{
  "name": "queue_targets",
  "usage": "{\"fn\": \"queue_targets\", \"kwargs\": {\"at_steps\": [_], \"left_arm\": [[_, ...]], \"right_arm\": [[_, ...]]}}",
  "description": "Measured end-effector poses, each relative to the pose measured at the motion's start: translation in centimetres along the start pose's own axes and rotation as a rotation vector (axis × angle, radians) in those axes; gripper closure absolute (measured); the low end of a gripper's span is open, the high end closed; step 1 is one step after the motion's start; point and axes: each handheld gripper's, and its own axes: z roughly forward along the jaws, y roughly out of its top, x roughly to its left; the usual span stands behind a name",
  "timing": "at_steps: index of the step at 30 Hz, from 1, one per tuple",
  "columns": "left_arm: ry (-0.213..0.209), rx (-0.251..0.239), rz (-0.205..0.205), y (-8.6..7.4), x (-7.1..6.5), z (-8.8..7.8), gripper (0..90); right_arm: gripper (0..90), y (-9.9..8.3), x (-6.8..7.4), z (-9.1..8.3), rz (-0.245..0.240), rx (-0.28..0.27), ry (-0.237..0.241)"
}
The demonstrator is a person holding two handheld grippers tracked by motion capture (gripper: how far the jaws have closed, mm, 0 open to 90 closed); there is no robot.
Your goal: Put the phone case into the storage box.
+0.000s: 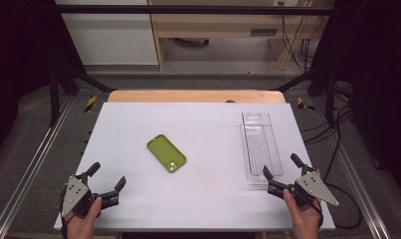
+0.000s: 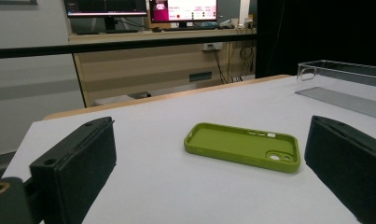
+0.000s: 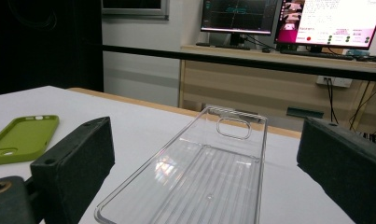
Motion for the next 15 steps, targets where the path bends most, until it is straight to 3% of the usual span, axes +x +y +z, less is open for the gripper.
{"fn": "queue_targets", "kwargs": {"at_steps": [10, 15], "left_arm": [[-0.007, 0.005, 0.03, 0.3, -0.39, 0.0, 1.7], [-0.001, -0.001, 0.008, 0.31, -0.26, 0.05, 1.6]], "right_arm": [[4.4, 0.18, 0.93, 0.19, -0.021, 0.024, 0.003], [3.8, 0.22, 1.0, 0.25, -0.012, 0.026, 0.009]]}}
